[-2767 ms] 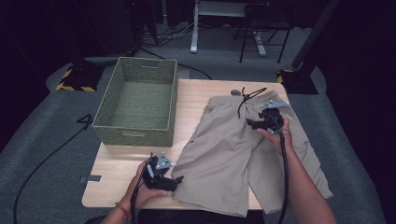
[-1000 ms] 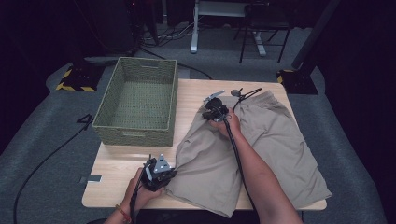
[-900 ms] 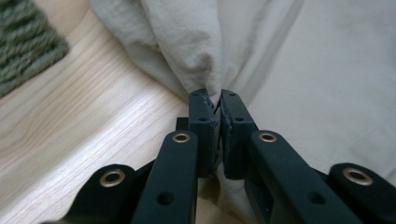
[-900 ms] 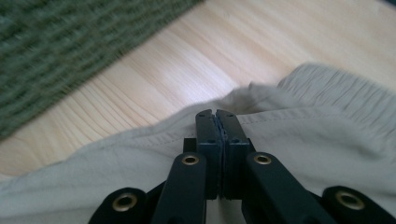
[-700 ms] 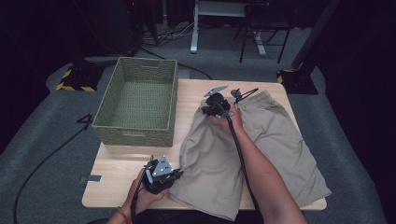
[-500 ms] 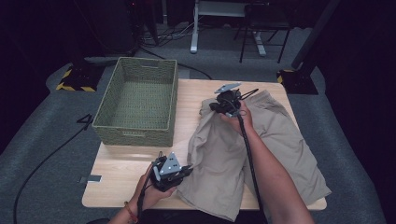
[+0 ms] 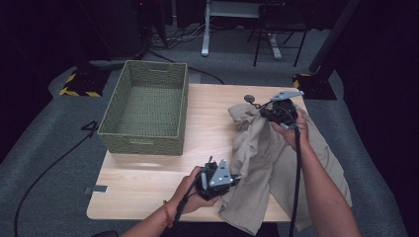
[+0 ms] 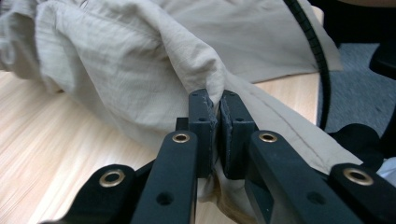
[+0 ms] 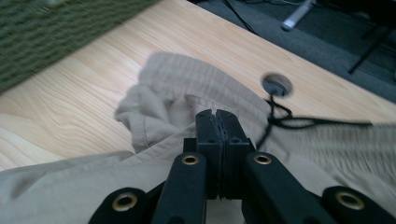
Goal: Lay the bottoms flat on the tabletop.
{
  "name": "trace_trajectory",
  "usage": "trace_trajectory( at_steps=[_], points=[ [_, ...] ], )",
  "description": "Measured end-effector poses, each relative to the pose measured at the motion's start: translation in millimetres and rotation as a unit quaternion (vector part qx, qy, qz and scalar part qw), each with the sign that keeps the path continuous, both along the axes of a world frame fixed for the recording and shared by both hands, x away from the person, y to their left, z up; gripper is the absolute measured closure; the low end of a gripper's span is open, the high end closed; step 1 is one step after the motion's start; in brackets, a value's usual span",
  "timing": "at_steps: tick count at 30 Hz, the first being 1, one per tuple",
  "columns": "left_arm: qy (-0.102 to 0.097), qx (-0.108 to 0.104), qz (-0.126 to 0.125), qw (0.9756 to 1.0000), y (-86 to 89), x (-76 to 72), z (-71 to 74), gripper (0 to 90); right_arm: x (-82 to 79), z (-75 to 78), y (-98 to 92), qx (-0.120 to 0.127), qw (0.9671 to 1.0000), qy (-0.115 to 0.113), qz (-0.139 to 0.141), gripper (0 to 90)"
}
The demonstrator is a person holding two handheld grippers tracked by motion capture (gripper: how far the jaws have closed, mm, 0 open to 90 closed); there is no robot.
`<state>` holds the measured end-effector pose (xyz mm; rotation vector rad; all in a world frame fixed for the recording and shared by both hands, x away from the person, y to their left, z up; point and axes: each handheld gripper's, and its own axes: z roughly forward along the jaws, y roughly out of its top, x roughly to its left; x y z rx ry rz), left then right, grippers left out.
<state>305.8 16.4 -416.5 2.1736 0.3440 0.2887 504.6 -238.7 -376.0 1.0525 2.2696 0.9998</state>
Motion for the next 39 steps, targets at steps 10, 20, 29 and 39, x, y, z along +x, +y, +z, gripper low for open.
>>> trace_trajectory(
  at_steps=[10, 20, 29, 39],
  points=[
    [0.051, 0.083, -0.038, 0.9945, -57.4, 19.3, -57.2, 84.2, 1.3, -55.0, -62.8, -0.019, 0.9967, 0.054, -0.058, 89.1],
    [0.05, 0.094, -0.027, 0.994, -57.4, 24.5, -77.8, 83.5, 5.3, -105.2, -84.6, -0.037, 0.9915, 0.097, -0.079, 89.2],
    [0.063, 0.093, 0.041, 0.9929, 18.8, 37.7, -77.0, 84.6, 4.6, -106.9, -48.3, -0.033, 0.9936, 0.093, -0.054, 89.2],
    [0.074, 0.098, 0.104, 0.9869, 97.7, 35.3, -75.3, 84.8, 14.4, -106.6, 41.5, -0.038, 0.9945, 0.098, -0.006, 89.2]
  ],
)
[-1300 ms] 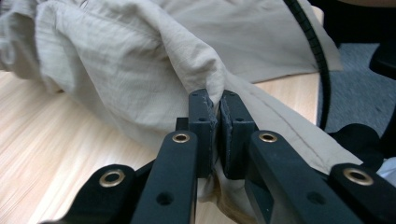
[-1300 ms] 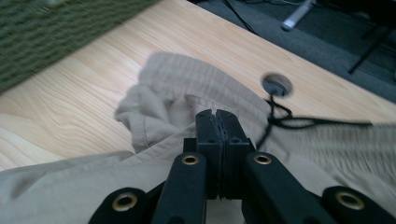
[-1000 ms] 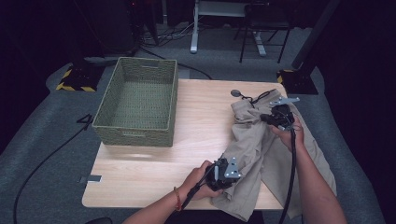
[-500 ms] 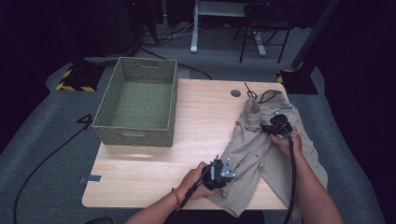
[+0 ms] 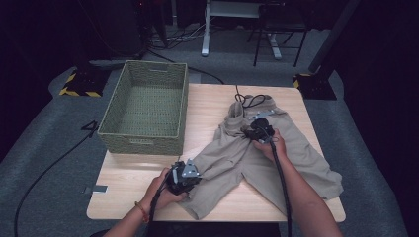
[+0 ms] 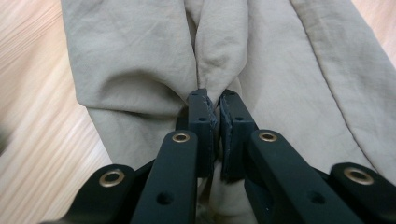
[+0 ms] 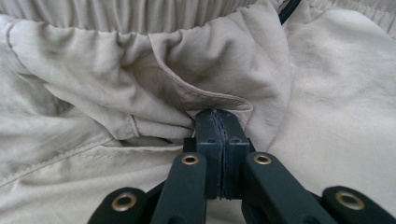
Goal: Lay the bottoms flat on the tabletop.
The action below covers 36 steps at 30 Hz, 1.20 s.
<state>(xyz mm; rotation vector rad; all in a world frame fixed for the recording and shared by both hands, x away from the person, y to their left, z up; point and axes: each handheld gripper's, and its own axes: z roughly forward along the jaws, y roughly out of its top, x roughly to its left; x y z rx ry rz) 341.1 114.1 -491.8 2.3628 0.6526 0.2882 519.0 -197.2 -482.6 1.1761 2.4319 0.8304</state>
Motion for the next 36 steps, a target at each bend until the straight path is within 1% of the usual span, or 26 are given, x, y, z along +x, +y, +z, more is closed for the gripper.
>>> trace_trajectory(
  at_steps=[3, 4, 6, 7, 8, 9, 11, 12, 13, 14, 15, 16, 17, 19, 20, 22, 24, 25, 27, 28, 29, 31, 32, 34, 35, 36],
  points=[
    [0.004, 0.002, 0.023, 0.9997, 23.8, -0.6, 0.6, 84.8, 6.4, -0.2, 22.7, 0.006, 1.0, 0.003, -0.001, 89.1],
    [0.006, 0.003, 0.028, 0.9996, 28.7, -0.5, 0.9, 84.7, 8.4, -0.2, 34.4, 0.007, 1.0, 0.004, -0.001, 89.0],
    [0.006, 0.001, 0.045, 0.9989, 37.9, -1.9, 0.9, 83.2, 9.5, 0.2, 46.6, 0.003, 1.0, 0.004, 0.004, 87.7],
    [0.005, 0.0, 0.058, 0.9983, 43.7, -3.5, 1.2, 77.8, 9.5, 0.7, 50.8, -0.001, 1.0, 0.003, 0.008, 83.5],
    [0.007, -0.005, 0.067, 0.9977, 48.0, -5.9, 1.7, 67.9, 8.8, 2.5, 55.7, -0.012, 0.9999, -0.005, 0.008, 75.3],
    [0.004, -0.012, 0.077, 0.9969, 52.2, -9.2, 2.8, 60.6, 8.0, 4.7, 57.0, -0.012, 0.9998, -0.013, 0.005, 70.0],
    [-0.005, -0.029, 0.095, 0.995, 62.0, -17.6, 7.6, 46.7, 6.0, 10.7, 54.4, 0.022, 0.9995, -0.016, 0.014, 57.7],
    [-0.008, -0.038, 0.105, 0.9937, 67.4, -21.7, 10.0, 39.0, 4.9, 14.5, 52.9, 0.028, 0.9993, -0.023, 0.014, 50.0],
    [-0.008, -0.046, 0.117, 0.992, 72.7, -25.4, 11.6, 34.2, 3.5, 18.7, 52.1, 0.032, 0.9988, -0.034, 0.013, 43.8],
    [-0.005, -0.054, 0.123, 0.991, 76.4, -27.3, 12.2, 28.8, 2.0, 23.5, 51.3, 0.043, 0.998, -0.041, 0.02, 39.8],
    [0.001, -0.059, 0.132, 0.9895, 81.0, -29.6, 11.8, 27.6, 0.6, 27.1, 51.1, 0.052, 0.9973, -0.047, 0.021, 36.9],
    [0.004, -0.061, 0.137, 0.9887, 83.8, -31.2, 9.9, 27.8, -1.9, 32.9, 52.1, 0.063, 0.9962, -0.057, 0.019, 31.4],
    [0.01, -0.062, 0.135, 0.9888, 84.8, -31.5, 8.3, 27.4, -4.3, 37.6, 55.3, 0.071, 0.9949, -0.068, 0.025, 28.8],
    [0.019, -0.06, 0.135, 0.9889, 83.5, -31.6, 3.4, 28.0, -7.7, 43.1, 63.1, 0.073, 0.9933, -0.085, 0.03, 25.9],
    [0.019, -0.058, 0.131, 0.9894, 82.5, -31.7, 2.4, 28.1, -9.6, 45.8, 69.3, 0.08, 0.9918, -0.094, 0.032, 24.3],
    [0.015, -0.05, 0.129, 0.9902, 78.4, -32.1, 0.6, 28.6, -11.5, 47.6, 79.2, 0.089, 0.9904, -0.1, 0.035, 22.2],
    [0.019, -0.051, 0.125, 0.9907, 75.8, -31.1, -1.6, 29.0, -12.8, 46.1, 92.4, 0.089, 0.9899, -0.102, 0.04, 18.4],
    [0.024, -0.052, 0.121, 0.9909, 74.2, -30.8, -3.6, 29.5, -12.9, 44.8, 97.0, 0.085, 0.9902, -0.101, 0.045, 18.2],
    [0.026, -0.044, 0.117, 0.9918, 71.0, -30.6, -7.2, 30.2, -11.3, 38.7, 109.7, 0.061, 0.9919, -0.104, 0.043, 19.4],
    [0.018, -0.041, 0.119, 0.9919, 70.0, -31.3, -7.9, 29.6, -9.1, 35.2, 113.4, 0.046, 0.993, -0.104, 0.032, 20.6],
    [0.018, -0.041, 0.118, 0.992, 68.9, -31.4, -7.9, 29.9, -7.0, 32.6, 115.1, 0.037, 0.9934, -0.105, 0.026, 21.4],
    [0.013, -0.042, 0.123, 0.9915, 67.5, -31.8, -8.0, 33.0, -0.5, 25.4, 116.8, 0.02, 0.9947, -0.1, 0.014, 27.9],
    [0.011, -0.043, 0.122, 0.9916, 67.3, -31.7, -7.8, 36.5, 1.9, 23.3, 116.6, 0.011, 0.9952, -0.097, 0.009, 37.1],
    [0.01, -0.05, 0.113, 0.9923, 66.0, -31.7, -7.6, 49.7, 4.7, 21.7, 113.9, -0.007, 0.9949, -0.101, 0.005, 55.4],
    [0.012, -0.052, 0.112, 0.9923, 65.1, -31.7, -7.3, 55.4, 5.6, 22.2, 111.4, -0.013, 0.9947, -0.102, 0.009, 63.3],
    [0.015, -0.049, 0.106, 0.9931, 64.1, -31.4, -6.2, 60.1, 6.4, 23.0, 109.0, -0.013, 0.9947, -0.102, 0.009, 69.7]
  ],
)
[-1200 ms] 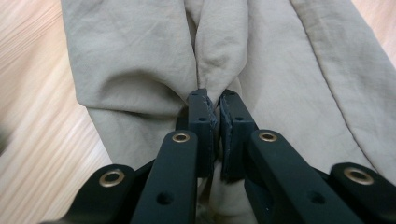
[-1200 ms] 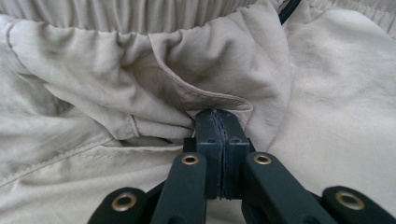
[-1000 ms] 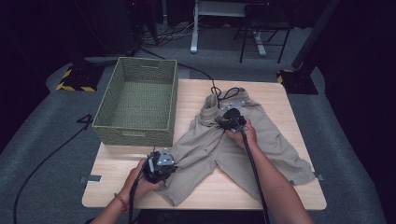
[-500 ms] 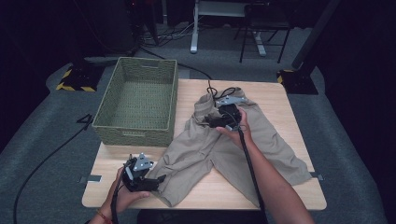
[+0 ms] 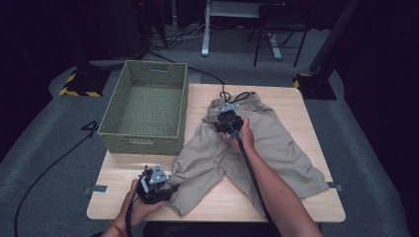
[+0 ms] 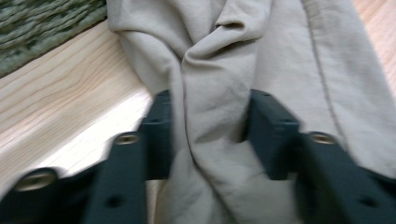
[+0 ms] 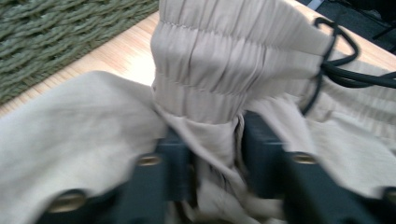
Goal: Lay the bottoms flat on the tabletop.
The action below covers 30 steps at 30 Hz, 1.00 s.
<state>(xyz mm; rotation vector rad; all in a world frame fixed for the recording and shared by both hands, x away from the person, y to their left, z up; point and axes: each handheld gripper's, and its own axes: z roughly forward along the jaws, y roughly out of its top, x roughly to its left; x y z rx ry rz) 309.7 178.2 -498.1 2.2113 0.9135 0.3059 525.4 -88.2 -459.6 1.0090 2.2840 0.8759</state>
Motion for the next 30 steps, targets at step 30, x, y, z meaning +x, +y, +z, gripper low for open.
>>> trace_trajectory(
  at_steps=[30],
  points=[
    [-0.091, -0.028, -0.201, 0.9749, -209.4, -7.9, 78.8, 80.5, 5.5, 66.3, -192.8, 0.004, 0.9966, 0.023, -0.079, 82.9]
  ],
)
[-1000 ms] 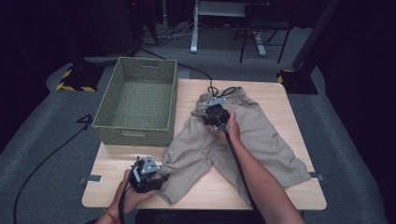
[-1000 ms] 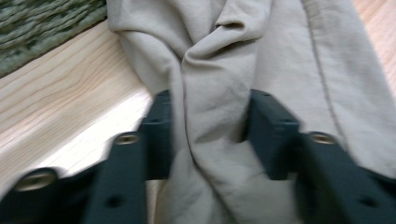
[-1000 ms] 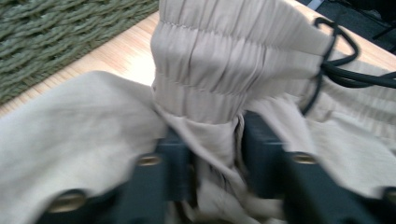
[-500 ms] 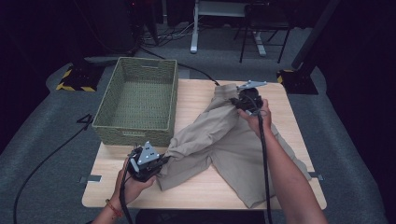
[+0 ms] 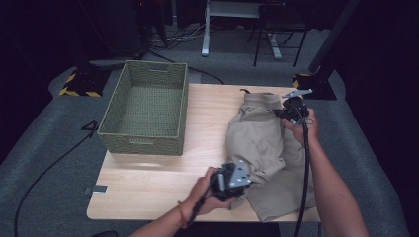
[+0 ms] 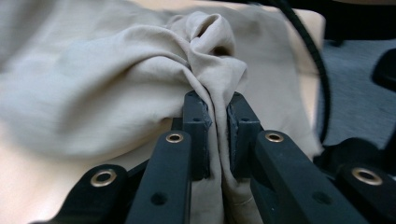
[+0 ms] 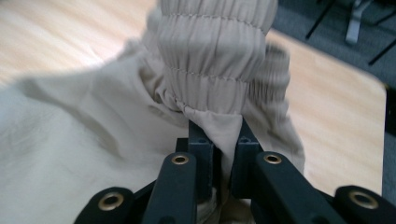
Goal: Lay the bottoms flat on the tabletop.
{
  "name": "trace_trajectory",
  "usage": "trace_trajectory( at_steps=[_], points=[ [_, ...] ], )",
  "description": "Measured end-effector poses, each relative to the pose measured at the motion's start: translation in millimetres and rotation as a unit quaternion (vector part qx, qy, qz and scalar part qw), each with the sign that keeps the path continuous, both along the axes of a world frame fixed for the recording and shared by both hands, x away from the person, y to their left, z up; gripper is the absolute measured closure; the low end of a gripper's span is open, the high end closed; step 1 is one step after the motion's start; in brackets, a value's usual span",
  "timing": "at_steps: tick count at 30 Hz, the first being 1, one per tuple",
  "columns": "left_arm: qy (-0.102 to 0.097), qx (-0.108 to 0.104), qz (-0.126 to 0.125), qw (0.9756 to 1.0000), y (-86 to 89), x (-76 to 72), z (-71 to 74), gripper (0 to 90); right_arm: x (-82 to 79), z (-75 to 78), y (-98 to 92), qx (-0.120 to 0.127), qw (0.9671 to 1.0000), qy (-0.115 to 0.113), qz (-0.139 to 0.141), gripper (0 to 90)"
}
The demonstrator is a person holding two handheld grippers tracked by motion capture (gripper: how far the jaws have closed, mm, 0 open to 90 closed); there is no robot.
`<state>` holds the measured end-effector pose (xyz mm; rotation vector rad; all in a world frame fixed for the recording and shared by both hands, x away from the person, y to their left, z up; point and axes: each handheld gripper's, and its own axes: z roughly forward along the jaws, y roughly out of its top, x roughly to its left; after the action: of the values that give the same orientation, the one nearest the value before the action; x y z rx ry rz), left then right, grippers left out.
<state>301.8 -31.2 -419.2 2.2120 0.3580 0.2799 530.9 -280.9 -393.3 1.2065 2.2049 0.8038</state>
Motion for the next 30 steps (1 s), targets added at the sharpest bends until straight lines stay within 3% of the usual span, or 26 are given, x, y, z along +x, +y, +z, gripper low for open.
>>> trace_trajectory(
  at_steps=[4, 7, 9, 10, 12, 16, 18, 20, 23, 28, 30],
  points=[
    [0.013, 0.041, -0.014, 0.999, -51.9, 4.2, -32.0, 79.0, 1.8, -25.8, -18.9, -0.007, 0.9996, 0.028, -0.009, 82.6],
    [0.032, 0.07, -0.017, 0.9969, -77.5, 11.7, -51.9, 78.2, 2.0, -40.2, -28.2, -0.014, 0.9989, 0.043, -0.008, 82.5],
    [0.023, 0.095, -0.011, 0.9951, -89.5, 14.0, -63.9, 78.1, 2.1, -49.1, -33.6, -0.019, 0.9984, 0.052, -0.009, 82.5],
    [0.035, 0.102, -0.011, 0.9942, -92.3, 15.7, -68.0, 77.0, 2.1, -53.2, -36.7, -0.022, 0.998, 0.059, -0.012, 82.4],
    [0.038, 0.102, -0.011, 0.994, -92.6, 17.3, -68.9, 77.0, 1.7, -58.0, -41.6, -0.018, 0.9978, 0.063, -0.012, 82.4],
    [0.031, 0.129, -0.024, 0.9909, -87.6, 14.7, -65.5, 79.5, 0.4, -67.0, -44.2, -0.024, 0.9968, 0.074, -0.016, 82.4],
    [0.022, 0.143, -0.035, 0.9888, -76.2, 11.9, -64.1, 80.8, -1.2, -70.2, -43.0, -0.024, 0.9967, 0.076, -0.016, 82.4],
    [0.035, 0.151, -0.036, 0.9872, -57.3, 12.1, -62.1, 81.2, -3.9, -73.4, -41.0, -0.026, 0.9968, 0.075, -0.011, 82.6],
    [0.05, 0.165, -0.016, 0.9849, -20.8, 12.0, -59.5, 81.4, -7.6, -77.9, -37.9, -0.025, 0.9965, 0.08, -0.001, 82.7],
    [0.075, 0.165, 0.028, 0.983, 45.8, 16.6, -58.1, 81.6, -22.0, -84.5, -26.5, 0.01, 0.9957, 0.087, 0.03, 82.6],
    [0.076, 0.169, 0.047, 0.9815, 65.1, 18.4, -57.4, 81.6, -28.7, -86.4, -19.9, 0.024, 0.9948, 0.088, 0.044, 82.6]
  ],
)
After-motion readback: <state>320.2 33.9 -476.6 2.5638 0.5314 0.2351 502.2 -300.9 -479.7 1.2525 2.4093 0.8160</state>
